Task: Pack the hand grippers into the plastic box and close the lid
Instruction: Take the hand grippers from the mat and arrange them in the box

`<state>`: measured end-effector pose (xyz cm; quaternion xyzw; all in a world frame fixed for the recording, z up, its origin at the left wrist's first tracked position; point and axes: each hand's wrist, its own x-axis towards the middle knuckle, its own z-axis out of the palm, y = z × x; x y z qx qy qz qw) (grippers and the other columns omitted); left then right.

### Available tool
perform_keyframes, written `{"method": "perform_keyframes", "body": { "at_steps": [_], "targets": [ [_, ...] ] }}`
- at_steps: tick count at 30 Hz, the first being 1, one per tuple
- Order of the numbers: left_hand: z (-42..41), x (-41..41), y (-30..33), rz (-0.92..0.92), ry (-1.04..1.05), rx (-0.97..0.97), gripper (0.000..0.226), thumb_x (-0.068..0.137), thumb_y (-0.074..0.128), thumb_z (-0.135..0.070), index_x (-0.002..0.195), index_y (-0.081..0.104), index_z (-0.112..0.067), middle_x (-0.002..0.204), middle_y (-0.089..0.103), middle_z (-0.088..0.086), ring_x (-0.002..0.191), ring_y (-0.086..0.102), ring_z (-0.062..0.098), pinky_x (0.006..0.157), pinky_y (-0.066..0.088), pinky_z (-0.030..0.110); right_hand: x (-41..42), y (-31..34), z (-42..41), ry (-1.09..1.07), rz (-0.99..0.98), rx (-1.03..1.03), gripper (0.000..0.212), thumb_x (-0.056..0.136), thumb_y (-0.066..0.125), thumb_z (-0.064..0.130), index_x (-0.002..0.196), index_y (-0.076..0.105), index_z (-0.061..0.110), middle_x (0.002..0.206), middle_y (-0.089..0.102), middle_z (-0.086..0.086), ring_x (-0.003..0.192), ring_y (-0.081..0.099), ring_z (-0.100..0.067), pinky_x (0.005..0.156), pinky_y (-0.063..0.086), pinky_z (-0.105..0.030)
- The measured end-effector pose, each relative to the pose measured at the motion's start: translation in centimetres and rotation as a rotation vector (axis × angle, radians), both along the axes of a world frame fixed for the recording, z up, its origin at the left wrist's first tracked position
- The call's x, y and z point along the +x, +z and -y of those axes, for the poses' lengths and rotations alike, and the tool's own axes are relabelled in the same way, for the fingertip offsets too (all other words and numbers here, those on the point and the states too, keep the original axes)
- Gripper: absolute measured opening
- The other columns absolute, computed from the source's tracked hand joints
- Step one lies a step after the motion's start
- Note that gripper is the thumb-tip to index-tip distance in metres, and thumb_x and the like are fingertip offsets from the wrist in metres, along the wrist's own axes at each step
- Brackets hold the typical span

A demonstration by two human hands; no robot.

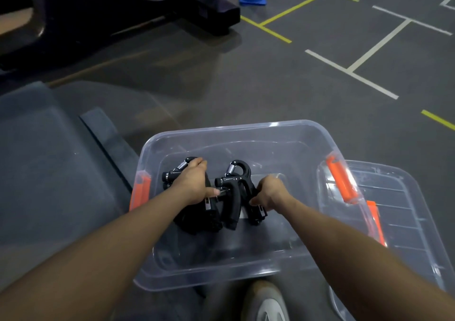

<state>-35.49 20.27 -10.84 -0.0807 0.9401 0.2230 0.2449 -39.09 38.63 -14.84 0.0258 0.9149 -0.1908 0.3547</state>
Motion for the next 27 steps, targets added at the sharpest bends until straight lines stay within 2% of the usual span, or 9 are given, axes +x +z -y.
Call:
{"method": "perform_keyframes", "body": {
  "at_steps": [2, 8, 10, 12, 14, 15, 19, 23, 27],
  "targets": [
    [0.0, 0.1, 0.0, 0.003, -0.007, -0.002, 0.091, 0.084, 0.067, -0.033, 0.150, 0.010, -0.007, 0.160, 0.002, 0.004, 0.148, 0.008, 0.019, 0.121, 0.012, 0.028, -0.1, -0.2, -0.1, -0.026, -0.005, 0.004, 0.024, 0.077, 0.072, 0.010, 0.064, 0.052, 0.009, 0.060, 0.052, -0.003, 0.061, 0.056, -0.019, 0.062, 0.053, -0.028],
    [0.3, 0.3, -0.2, -0.002, -0.019, 0.012, 0.091, 0.084, 0.066, -0.035, 0.150, 0.009, -0.008, 0.160, 0.001, 0.002, 0.148, 0.005, 0.017, 0.121, 0.009, 0.028, 0.1, 0.0, 0.6, -0.068, -0.022, 0.070, 0.037, 0.079, 0.071, 0.017, 0.054, 0.044, 0.013, 0.027, 0.044, 0.004, 0.041, 0.044, -0.006, 0.025, 0.029, -0.012],
    [0.3, 0.3, -0.2, 0.002, -0.024, 0.017, 0.091, 0.084, 0.065, -0.036, 0.150, 0.009, -0.008, 0.160, 0.001, 0.003, 0.148, 0.005, 0.017, 0.121, 0.009, 0.028, 0.2, -0.2, 0.6, -0.086, -0.017, 0.058, 0.037, 0.079, 0.070, 0.017, 0.054, 0.043, 0.012, 0.035, 0.047, 0.002, 0.043, 0.045, -0.008, 0.022, 0.026, -0.010],
    [0.4, 0.2, -0.2, 0.007, -0.025, 0.019, 0.092, 0.084, 0.065, -0.037, 0.150, 0.009, -0.007, 0.160, 0.000, 0.003, 0.148, 0.004, 0.017, 0.121, 0.008, 0.028, 0.3, -0.5, 0.7, -0.105, -0.003, 0.030, 0.029, 0.079, 0.069, 0.013, 0.058, 0.050, 0.009, 0.053, 0.053, -0.002, 0.054, 0.058, -0.015, 0.040, 0.043, -0.010],
    [0.5, 0.2, -0.2, 0.010, -0.033, 0.020, 0.092, 0.084, 0.065, -0.037, 0.150, 0.009, -0.007, 0.160, 0.000, 0.003, 0.149, 0.004, 0.018, 0.121, 0.008, 0.028, 0.3, -0.9, 0.6, -0.142, -0.010, -0.058, 0.011, 0.080, 0.067, 0.006, 0.085, 0.066, -0.004, 0.072, 0.062, -0.010, 0.084, 0.069, -0.027, 0.076, 0.057, -0.026],
    [0.5, 0.2, -0.2, 0.011, -0.037, 0.019, 0.092, 0.084, 0.065, -0.037, 0.150, 0.009, -0.007, 0.160, -0.001, 0.003, 0.149, 0.004, 0.018, 0.121, 0.008, 0.028, 0.2, -1.3, 0.5, -0.187, -0.004, -0.125, 0.023, 0.080, 0.066, 0.002, 0.101, 0.066, -0.007, 0.081, 0.060, -0.013, 0.090, 0.067, -0.029, 0.087, 0.056, -0.036],
    [0.5, 0.2, 0.0, 0.014, -0.040, 0.024, 0.091, 0.085, 0.064, -0.037, 0.150, 0.008, -0.007, 0.160, -0.001, 0.003, 0.149, 0.003, 0.018, 0.121, 0.008, 0.029, 0.1, -0.9, 0.3, -0.308, 0.074, -0.297, 0.039, 0.084, 0.060, -0.005, 0.122, 0.058, -0.003, 0.099, 0.051, -0.009, 0.089, 0.048, -0.020, 0.075, 0.056, -0.021],
    [0.4, 0.6, 0.6, -0.011, -0.042, -0.004, 0.083, 0.085, 0.063, -0.037, 0.148, 0.019, -0.006, 0.159, 0.010, 0.004, 0.147, 0.013, 0.020, 0.120, 0.015, 0.030, 0.4, 1.1, 0.6, -0.271, -0.066, -0.345, 0.043, 0.083, 0.067, 0.004, 0.125, 0.057, 0.003, 0.103, 0.058, -0.010, 0.085, 0.049, -0.018, 0.060, 0.044, -0.016],
    [0.3, 1.3, 2.4, -0.102, 0.027, -0.042, 0.058, 0.086, 0.062, -0.036, 0.134, 0.044, -0.009, 0.140, 0.041, 0.009, 0.132, 0.039, 0.028, 0.110, 0.035, 0.039, 0.3, 3.6, 1.7, -0.293, -0.148, -0.471, 0.045, 0.083, 0.069, 0.003, 0.126, 0.057, 0.002, 0.112, 0.061, -0.015, 0.089, 0.053, -0.017, 0.073, 0.041, -0.019]
  ]
}}
